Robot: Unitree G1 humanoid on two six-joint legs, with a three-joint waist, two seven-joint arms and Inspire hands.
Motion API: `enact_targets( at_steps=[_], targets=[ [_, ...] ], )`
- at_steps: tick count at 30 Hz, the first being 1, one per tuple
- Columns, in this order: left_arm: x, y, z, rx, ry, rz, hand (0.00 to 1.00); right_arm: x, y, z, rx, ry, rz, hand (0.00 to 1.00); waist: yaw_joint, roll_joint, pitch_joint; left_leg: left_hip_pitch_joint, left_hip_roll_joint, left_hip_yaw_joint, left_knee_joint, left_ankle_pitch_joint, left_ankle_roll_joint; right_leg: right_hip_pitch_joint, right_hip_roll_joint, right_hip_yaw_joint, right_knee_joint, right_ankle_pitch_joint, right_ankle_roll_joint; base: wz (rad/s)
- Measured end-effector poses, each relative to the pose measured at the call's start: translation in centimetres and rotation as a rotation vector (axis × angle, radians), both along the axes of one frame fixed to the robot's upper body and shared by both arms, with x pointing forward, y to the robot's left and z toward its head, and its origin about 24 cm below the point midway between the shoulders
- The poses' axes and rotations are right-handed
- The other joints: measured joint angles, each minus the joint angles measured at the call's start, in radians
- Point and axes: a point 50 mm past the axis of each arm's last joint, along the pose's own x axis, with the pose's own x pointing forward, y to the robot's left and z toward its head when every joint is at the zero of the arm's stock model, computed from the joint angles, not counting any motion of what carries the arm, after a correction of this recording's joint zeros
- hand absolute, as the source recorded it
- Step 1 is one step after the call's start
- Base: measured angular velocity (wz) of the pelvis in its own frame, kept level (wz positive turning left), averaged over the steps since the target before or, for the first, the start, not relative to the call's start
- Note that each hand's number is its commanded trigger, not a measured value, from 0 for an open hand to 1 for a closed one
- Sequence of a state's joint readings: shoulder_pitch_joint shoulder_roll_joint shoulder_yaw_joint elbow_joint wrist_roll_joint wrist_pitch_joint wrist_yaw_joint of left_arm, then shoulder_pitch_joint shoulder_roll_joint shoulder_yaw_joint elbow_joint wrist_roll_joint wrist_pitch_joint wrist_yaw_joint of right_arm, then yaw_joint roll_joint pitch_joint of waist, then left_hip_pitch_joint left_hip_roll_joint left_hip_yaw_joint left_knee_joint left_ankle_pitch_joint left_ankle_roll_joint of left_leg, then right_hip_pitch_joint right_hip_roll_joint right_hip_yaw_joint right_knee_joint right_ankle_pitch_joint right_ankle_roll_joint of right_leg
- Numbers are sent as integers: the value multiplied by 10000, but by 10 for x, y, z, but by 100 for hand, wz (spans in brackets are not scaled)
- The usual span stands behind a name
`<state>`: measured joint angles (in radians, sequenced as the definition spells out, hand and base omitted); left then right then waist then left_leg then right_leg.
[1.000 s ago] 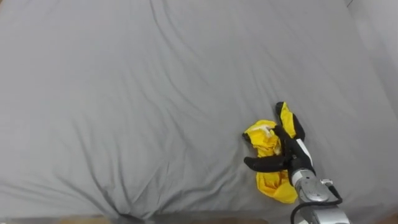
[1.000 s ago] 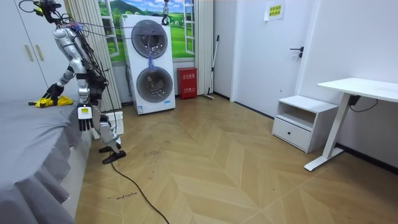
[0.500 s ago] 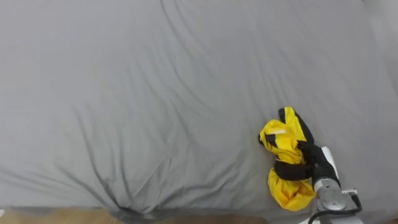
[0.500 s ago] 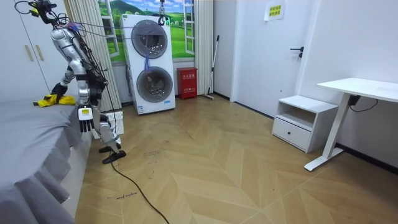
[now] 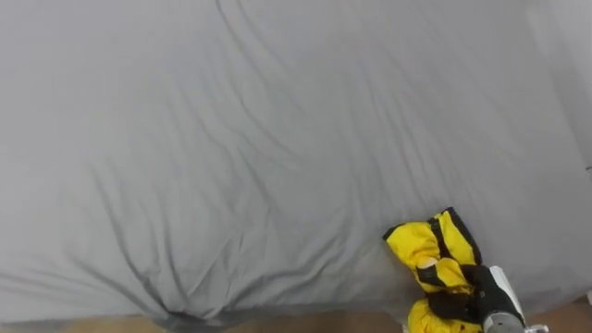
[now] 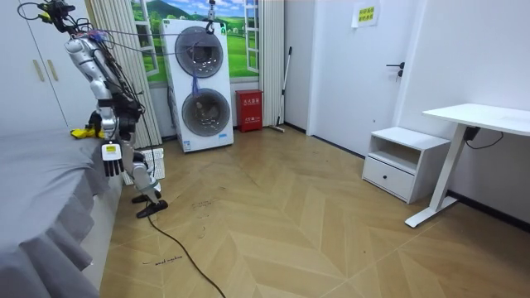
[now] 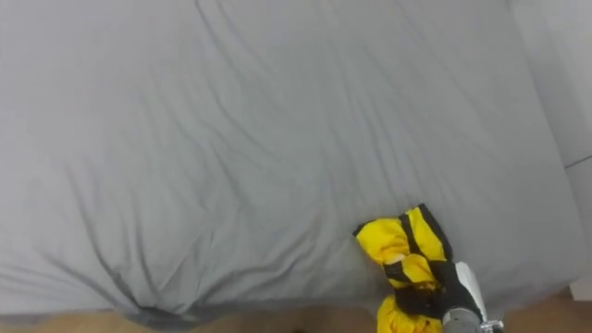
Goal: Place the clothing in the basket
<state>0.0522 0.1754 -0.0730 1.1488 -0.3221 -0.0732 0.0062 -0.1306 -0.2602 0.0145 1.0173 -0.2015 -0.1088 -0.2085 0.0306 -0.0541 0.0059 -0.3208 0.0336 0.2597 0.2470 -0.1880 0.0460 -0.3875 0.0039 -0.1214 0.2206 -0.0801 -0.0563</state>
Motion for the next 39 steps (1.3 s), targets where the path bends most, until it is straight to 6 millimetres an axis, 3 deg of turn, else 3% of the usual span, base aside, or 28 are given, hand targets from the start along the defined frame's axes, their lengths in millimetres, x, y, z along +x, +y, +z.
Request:
enact_targets(
  at_steps=[6, 10, 16, 19, 24, 28, 31, 32, 39],
  targets=[
    [-9, 3, -2, 16, 217, 199, 0, 6, -1, 7, -65, -432, 24, 100, 15, 30, 2, 265, -1, 2, -142, 17, -20, 208, -2, -116, -10, -3, 3, 0],
    [-24, 8, -3, 39, 478, 504, 0, 9, -9, 20, -226, -1203, 9, 100, -90, 5, 13, 1145, -61, 4, -500, 44, -43, 1042, 6, -83, -272, -51, 50, 0],
    [-46, 18, -2, 244, 760, 1108, 0, 23, -17, 51, -186, -2909, -297, 100, -434, -287, 80, 2506, -140, -5, -858, 39, -47, 2220, -17, -41, -366, -292, 150, 2],
    [-41, 21, 0, 494, 611, 1209, 0, 31, -19, 70, -235, -3826, -305, 100, -633, -381, 43, 2941, -164, -4, -1046, 29, -51, 2647, -8, -31, -361, -394, 179, 0],
    [-26, 25, 5, 839, 96, 1056, 0, 38, -29, 95, -487, -4846, -376, 100, -841, -360, 28, 3576, -146, 144, -1151, -10, -99, 3186, 63, 163, -382, -415, 198, -9],
    [-32, 26, 3, 819, 475, 1146, 0, 30, -40, 111, -834, -5527, -772, 100, -944, -297, 9, 3870, -73, 379, -1167, -142, -160, 3340, 174, 386, -363, -436, 175, -22],
    [-36, 25, 2, 859, 863, 868, 0, 22, -47, 109, -1060, -5324, -1042, 100, -1095, -158, 5, 4050, -16, 699, -1186, -220, -178, 3339, 261, 608, -338, -436, 174, -23],
    [-41, 25, 1, 890, 1168, 736, 0, 18, -48, 106, -1150, -5093, -1062, 100, -1114, -83, -42, 4135, 18, 861, -1184, -278, -202, 3351, 323, 772, -319, -434, 171, -45],
    [-63, 29, -1, 1118, 1992, 712, 0, -13, -61, 89, -1441, -3886, -1703, 100, -1509, -14, -46, 4324, 115, 1495, -1191, -395, -316, 3253, 565, 1499, -293, -437, 134, -30]
  ],
)
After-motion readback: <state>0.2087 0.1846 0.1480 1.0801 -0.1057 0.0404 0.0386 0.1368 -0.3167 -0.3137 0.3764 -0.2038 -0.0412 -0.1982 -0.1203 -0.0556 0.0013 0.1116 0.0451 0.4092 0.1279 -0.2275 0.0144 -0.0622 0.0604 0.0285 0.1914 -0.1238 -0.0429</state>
